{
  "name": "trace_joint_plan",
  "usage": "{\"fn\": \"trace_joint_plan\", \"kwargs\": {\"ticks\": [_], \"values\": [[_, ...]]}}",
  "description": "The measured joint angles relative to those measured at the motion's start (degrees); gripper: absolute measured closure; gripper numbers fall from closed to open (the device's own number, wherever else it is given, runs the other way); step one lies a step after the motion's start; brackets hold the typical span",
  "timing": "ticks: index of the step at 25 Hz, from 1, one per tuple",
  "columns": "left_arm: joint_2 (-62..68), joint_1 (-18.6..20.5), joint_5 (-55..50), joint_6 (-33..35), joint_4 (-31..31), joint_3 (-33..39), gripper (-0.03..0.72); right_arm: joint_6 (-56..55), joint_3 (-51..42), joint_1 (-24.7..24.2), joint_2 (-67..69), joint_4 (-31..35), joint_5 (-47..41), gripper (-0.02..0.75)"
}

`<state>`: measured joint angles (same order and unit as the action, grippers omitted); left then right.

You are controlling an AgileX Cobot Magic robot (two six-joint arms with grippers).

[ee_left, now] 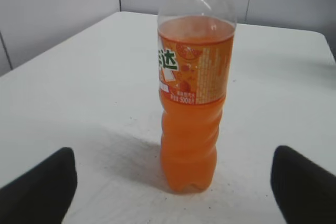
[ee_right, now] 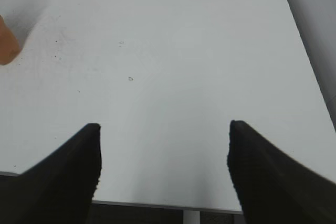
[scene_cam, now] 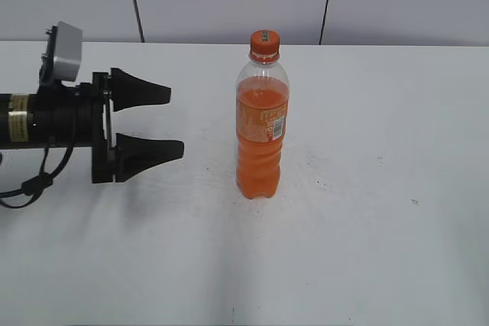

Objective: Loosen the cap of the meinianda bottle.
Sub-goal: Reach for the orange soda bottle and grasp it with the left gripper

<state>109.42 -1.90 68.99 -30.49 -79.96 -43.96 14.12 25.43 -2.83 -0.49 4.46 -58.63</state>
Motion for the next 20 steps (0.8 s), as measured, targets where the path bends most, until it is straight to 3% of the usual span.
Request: {"fn": "trace_joint_plan", "kwargs": {"ticks": [13, 20], "values": [[15.56, -11.84, 0.05, -3.45, -1.63, -18.28, 0.036, 0.0, 0.0, 0.0, 0.0, 0.0, 0.0, 0.174], [19.96, -15.67, 0.11, -5.57, -1.11, -23.81, 0.09, 0.0, 0.0, 0.0, 0.0, 0.0, 0.0, 0.174]]}}
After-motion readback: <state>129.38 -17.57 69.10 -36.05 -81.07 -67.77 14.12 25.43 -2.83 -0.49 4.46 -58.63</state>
